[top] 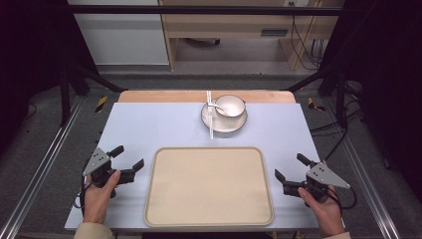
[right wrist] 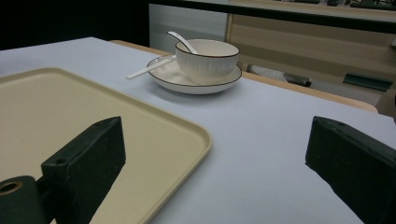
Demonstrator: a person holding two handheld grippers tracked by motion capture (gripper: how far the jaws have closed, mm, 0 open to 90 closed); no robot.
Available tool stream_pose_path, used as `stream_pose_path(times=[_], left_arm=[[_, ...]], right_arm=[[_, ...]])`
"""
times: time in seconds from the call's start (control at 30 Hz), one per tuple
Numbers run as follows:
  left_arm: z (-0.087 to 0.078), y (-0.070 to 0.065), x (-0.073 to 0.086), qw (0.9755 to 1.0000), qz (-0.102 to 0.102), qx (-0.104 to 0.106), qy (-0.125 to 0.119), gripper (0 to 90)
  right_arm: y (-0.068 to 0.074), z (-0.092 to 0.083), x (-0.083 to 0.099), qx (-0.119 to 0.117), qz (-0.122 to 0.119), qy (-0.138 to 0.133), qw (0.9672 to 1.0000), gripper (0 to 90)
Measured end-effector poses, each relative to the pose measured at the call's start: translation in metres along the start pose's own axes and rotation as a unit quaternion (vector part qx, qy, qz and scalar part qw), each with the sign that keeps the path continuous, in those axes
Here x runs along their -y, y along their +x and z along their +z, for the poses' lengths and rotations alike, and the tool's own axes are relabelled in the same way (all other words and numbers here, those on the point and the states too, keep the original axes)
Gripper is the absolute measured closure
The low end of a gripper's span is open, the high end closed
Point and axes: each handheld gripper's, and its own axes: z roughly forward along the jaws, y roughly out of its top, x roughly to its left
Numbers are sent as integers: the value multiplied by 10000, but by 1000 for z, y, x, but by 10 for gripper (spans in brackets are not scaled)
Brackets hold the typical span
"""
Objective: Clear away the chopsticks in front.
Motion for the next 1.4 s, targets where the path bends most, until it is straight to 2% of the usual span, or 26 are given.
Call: stream_pose_path(times=[0.33,0.57,0.67,0.73,0.77,0.87,0.97,1.1,1.23,1.27,1.4], left_arm=[[2,2,2,9997,-115,60,195,26],[7,-4,2,9993,-31,78,355,28],[14,-12,-4,9982,185,107,569,28],[16,-15,-6,9979,244,127,594,29],[23,-20,-11,9970,343,196,665,29],[34,-28,-20,9961,380,301,737,32],[48,-34,-30,9948,510,352,812,36],[72,-47,-46,9933,639,433,858,39],[98,-62,-63,9907,865,541,904,44],[98,-62,-63,9907,865,541,904,44],[123,-76,-76,9877,943,684,1044,52]], right_arm=[[2,0,0,7,-35,91,10000,45],[3,-1,1,122,-109,216,9996,36],[6,1,1,83,-199,270,9994,35],[7,1,1,55,-204,272,9994,34],[8,2,1,46,-219,281,9994,34],[11,2,0,-3,-262,326,9991,34],[12,1,0,-10,-282,315,9991,34],[12,0,-1,-29,-297,286,9991,37],[13,0,-1,-62,-308,270,9991,39],[13,0,-1,-71,-312,258,9992,40],[14,0,-2,-91,-317,223,9992,40]])
